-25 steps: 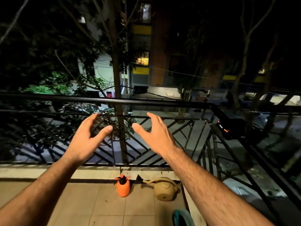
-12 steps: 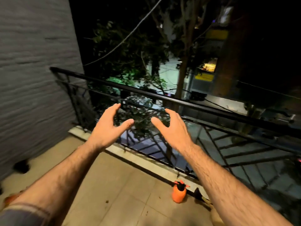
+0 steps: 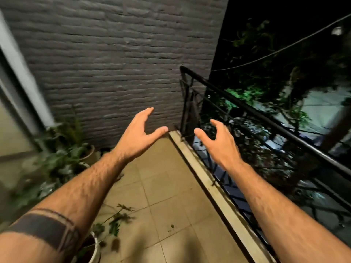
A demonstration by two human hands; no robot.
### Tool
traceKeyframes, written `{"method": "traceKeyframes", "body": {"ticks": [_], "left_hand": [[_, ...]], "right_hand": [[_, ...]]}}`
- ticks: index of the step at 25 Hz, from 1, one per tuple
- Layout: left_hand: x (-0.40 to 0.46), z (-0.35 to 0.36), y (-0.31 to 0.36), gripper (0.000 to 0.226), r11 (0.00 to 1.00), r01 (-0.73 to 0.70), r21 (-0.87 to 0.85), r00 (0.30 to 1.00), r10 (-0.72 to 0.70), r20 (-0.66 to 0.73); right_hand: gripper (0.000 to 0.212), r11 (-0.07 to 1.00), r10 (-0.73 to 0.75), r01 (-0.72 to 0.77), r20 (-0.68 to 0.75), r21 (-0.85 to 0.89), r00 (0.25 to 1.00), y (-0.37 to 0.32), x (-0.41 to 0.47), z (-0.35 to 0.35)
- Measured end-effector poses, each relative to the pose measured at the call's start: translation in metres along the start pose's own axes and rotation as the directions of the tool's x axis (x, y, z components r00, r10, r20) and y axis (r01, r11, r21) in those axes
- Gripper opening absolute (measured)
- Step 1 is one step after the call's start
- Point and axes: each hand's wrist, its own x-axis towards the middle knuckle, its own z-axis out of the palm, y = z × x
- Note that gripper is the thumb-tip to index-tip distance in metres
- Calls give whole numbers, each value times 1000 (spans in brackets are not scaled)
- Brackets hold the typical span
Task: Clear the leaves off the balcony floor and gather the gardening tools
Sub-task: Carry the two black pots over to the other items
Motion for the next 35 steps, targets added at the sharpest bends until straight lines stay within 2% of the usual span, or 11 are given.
{"method": "traceKeyframes", "body": {"ticks": [6,10,15,21,24,28,35], "left_hand": [[8,-8,-22,83,969,218,116,957,-188,-223],[5,-5,-37,83,939,322,121,919,-279,-280],[13,-12,-70,81,919,377,121,890,-322,-324],[64,-25,-129,79,915,396,75,887,-360,-291],[85,-28,-153,79,928,369,55,909,-347,-232],[105,-33,-183,79,924,380,43,908,-363,-208],[155,-23,-201,78,907,420,42,879,-394,-269]], "right_hand": [[83,977,-203,192,141,91,969,-1,73,32],[84,961,-268,246,192,128,944,5,103,51],[85,954,-287,250,269,165,919,-6,128,92],[85,966,-256,234,274,111,927,-25,164,139],[86,977,-215,206,283,64,935,-30,181,163],[85,987,-160,144,293,74,943,-37,204,197],[81,981,-185,152,323,124,928,-18,283,227]]}}
